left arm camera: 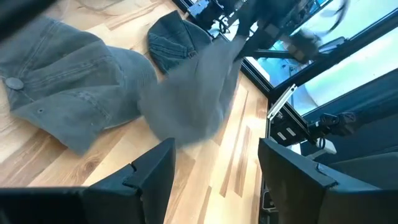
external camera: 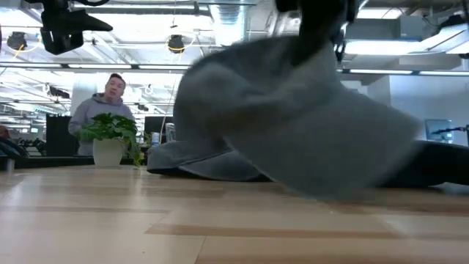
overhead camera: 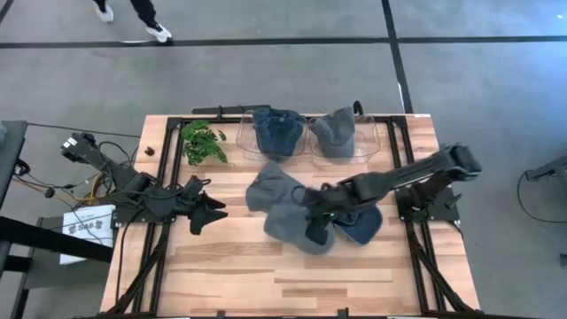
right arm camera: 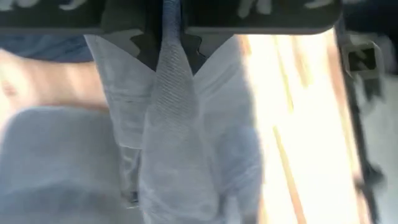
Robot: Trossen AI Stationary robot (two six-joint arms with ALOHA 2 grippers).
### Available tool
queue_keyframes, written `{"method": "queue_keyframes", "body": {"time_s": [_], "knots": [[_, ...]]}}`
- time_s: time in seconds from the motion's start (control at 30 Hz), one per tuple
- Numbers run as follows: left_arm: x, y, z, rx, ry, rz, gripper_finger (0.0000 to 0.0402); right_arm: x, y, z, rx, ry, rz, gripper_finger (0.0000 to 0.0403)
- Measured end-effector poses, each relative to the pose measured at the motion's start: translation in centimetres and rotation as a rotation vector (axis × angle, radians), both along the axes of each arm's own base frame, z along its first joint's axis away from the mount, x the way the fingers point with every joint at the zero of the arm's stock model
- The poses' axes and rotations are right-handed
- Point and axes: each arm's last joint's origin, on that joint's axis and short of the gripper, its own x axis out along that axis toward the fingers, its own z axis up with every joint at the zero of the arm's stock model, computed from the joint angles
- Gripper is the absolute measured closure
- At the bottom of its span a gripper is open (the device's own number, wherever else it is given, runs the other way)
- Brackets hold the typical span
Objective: Pick & Place hat
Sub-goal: Put the bottom gray cap into the right transparent bin
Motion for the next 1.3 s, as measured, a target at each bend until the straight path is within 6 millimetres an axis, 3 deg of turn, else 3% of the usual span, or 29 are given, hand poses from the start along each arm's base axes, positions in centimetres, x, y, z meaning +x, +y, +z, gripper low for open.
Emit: {"method": "queue_keyframes", "body": {"time_s": [0.2,0.4,0.63,0.83,1.07,1.3], "knots": [[0.0,0.0,0.0,0.012,0.001,-0.008,0.0176,-3.7,-0.7,5.4,-0.128,-0.22,-0.202,0.04],[0.0,0.0,0.0,0.008,0.003,-0.012,0.0176,-8.3,-1.3,7.5,-0.314,-0.27,-0.382,0.0401],[0.0,0.1,0.0,0.015,-0.003,0.008,0.0176,-14.2,-3.5,5.5,-0.286,-0.371,-0.556,0.0402],[0.4,0.8,0.0,0.017,-0.012,0.078,0.0176,-17.3,-6.6,4.1,-0.391,-0.541,-0.734,0.0402],[0.8,1.9,0.0,0.011,-0.008,0.137,0.0176,-18.3,-9.7,2.7,-0.534,-0.602,-0.754,0.0403],[1.1,2.7,0.0,-0.003,-0.002,0.167,0.0176,-17.8,-12.5,1.1,-0.612,-0.635,-0.59,0.0403]]}}
